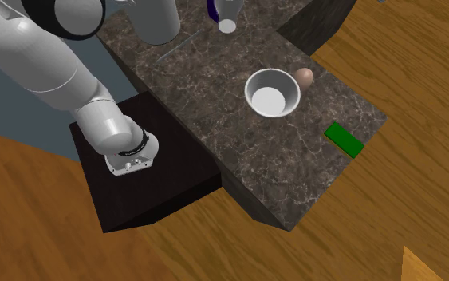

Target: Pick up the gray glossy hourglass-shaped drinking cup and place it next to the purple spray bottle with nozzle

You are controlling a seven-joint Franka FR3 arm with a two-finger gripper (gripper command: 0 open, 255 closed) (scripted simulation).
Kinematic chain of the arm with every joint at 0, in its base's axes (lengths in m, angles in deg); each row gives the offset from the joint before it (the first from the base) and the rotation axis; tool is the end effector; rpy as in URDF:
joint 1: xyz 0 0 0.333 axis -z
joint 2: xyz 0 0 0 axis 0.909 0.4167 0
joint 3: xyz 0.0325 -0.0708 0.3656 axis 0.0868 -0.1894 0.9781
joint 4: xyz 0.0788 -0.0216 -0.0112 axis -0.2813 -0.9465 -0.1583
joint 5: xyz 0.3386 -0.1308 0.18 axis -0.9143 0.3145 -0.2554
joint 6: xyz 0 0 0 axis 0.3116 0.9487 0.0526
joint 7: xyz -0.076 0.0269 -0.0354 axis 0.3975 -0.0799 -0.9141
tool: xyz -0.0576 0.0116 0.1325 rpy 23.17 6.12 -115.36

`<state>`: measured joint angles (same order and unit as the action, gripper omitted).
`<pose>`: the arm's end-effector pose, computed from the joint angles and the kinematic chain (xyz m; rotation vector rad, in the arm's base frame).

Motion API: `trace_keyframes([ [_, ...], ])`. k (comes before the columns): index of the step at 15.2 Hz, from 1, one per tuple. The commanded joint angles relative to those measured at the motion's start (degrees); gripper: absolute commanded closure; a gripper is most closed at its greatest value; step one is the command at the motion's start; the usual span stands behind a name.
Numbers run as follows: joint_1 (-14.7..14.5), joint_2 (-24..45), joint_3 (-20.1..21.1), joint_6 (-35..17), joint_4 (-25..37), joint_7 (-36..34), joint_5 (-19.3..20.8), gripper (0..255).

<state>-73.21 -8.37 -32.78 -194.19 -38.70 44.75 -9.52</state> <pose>0.5490 0.2524 0.5090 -3.0237 0.3760 -0.0307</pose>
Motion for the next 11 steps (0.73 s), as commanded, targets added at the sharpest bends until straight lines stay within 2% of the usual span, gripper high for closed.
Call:
trace_keyframes([
  [1, -0.03, 0.3, 0.02, -1.46, -1.11, 0.01, 0.07, 255],
  [11, -0.19, 2.37, 0.03, -8.8, -6.45, 0.03, 0.55, 255],
])
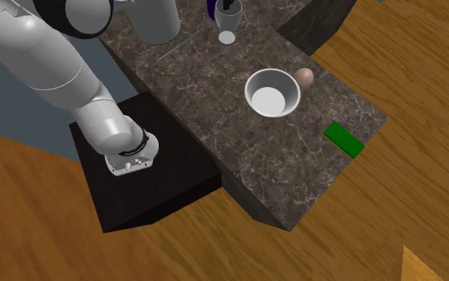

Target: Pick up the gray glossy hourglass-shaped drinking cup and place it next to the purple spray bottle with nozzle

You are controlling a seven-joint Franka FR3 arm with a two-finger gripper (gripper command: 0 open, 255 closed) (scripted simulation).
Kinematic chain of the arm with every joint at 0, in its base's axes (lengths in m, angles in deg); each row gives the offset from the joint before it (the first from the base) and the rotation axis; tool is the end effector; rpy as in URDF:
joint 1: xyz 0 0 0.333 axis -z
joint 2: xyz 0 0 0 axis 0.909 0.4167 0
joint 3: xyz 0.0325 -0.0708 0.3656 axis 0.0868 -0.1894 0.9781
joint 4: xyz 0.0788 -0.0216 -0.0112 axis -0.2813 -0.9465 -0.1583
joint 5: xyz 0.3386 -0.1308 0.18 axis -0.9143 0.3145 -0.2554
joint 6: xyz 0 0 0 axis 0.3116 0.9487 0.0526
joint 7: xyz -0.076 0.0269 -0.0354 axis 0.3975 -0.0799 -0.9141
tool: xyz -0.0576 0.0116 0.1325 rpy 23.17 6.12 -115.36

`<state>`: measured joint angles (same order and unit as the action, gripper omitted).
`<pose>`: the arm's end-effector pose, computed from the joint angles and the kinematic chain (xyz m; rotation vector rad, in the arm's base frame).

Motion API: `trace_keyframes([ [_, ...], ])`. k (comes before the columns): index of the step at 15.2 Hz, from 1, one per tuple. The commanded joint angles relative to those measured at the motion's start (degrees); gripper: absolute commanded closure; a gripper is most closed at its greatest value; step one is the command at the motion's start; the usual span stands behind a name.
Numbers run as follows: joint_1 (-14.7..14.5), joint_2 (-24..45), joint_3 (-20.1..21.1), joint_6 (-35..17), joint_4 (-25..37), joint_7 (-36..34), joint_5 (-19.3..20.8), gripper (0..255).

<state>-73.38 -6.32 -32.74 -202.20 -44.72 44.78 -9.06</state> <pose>0.5503 0.2528 0.4499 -3.0235 0.3762 -0.0309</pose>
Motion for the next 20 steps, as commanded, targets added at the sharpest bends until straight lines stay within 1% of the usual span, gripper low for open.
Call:
trace_keyframes([
  [1, -0.04, 0.59, -0.01, -1.51, -0.89, -0.02, 0.16, 255],
  [8, -0.23, 3.04, -0.08, -7.0, -4.01, -0.22, 0.86, 255],
  [16, -0.23, 3.04, -0.09, -7.0, -4.01, -0.22, 0.85, 255],
  [17, -0.23, 3.03, -0.09, -7.0, -4.02, -0.22, 0.85, 0],
  [20, -0.23, 3.01, -0.08, -7.0, -4.04, -0.22, 0.85, 0],
])
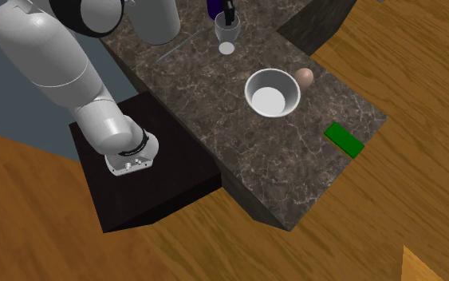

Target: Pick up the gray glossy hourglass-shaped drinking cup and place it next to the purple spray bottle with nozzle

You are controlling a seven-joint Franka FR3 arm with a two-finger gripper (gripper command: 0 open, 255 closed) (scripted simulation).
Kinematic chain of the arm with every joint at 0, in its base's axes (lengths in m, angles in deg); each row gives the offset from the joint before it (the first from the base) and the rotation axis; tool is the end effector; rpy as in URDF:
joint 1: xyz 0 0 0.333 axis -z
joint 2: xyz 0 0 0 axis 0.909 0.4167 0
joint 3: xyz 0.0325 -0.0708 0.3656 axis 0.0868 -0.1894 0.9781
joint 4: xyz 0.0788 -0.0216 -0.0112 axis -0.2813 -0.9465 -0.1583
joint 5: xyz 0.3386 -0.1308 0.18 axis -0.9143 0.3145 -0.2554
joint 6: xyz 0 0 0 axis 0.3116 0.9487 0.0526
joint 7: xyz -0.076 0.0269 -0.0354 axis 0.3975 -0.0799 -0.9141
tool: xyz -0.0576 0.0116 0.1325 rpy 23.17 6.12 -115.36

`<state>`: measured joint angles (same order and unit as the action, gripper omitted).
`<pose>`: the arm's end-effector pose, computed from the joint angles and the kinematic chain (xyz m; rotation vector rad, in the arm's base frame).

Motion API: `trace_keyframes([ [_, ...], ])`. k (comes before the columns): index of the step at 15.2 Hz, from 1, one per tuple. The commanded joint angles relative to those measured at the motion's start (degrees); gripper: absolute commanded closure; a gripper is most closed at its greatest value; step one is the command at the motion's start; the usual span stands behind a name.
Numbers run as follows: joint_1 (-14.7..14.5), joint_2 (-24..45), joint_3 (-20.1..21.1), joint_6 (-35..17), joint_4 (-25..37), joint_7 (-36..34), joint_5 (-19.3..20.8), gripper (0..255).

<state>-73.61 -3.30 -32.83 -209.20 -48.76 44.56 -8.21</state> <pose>0.5528 0.2530 0.3971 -3.0233 0.3760 -0.0321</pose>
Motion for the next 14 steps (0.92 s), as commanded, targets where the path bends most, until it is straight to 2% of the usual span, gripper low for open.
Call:
trace_keyframes([
  [1, 0.0, 0.0, 0.0, 0.0, 0.0, 0.0, 0.0, 0],
  [2, 0.0, 0.02, 0.0, 0.01, 0.03, 0.0, 0.01, 0],
  [6, 0.51, -3.49, -0.05, 6.65, 3.25, 0.74, -1.05, 0],
  [14, 0.5, -3.49, -0.06, 6.65, 3.25, 0.74, -1.05, 0],
])
